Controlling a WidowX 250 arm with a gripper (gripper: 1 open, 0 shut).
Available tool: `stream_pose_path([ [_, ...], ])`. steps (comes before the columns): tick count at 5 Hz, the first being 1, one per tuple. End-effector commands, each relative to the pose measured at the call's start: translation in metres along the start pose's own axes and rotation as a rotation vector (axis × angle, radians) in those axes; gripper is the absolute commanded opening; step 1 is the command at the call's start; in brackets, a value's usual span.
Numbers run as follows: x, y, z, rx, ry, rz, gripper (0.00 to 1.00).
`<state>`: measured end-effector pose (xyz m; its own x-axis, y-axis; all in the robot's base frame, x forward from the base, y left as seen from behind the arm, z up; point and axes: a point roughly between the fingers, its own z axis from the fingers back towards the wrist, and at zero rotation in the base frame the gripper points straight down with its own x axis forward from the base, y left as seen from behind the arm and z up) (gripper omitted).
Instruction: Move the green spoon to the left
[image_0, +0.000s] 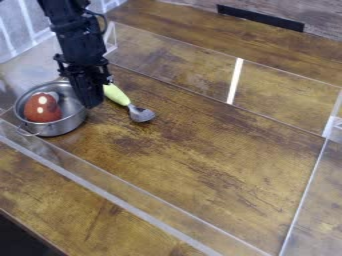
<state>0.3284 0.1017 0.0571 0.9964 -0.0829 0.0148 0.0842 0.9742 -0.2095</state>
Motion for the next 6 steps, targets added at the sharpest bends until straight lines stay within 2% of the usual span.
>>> stream_pose_path([
  [1, 0.019, 0.011, 0.013, 0.018, -0.069, -0.013, 0.00],
  [4, 0.047, -0.009, 0.012, -0.011, -0.040, -0.221, 0.00],
  [6, 0.053, 0.026, 0.002, -0.016, -0.048, -0.148, 0.00],
])
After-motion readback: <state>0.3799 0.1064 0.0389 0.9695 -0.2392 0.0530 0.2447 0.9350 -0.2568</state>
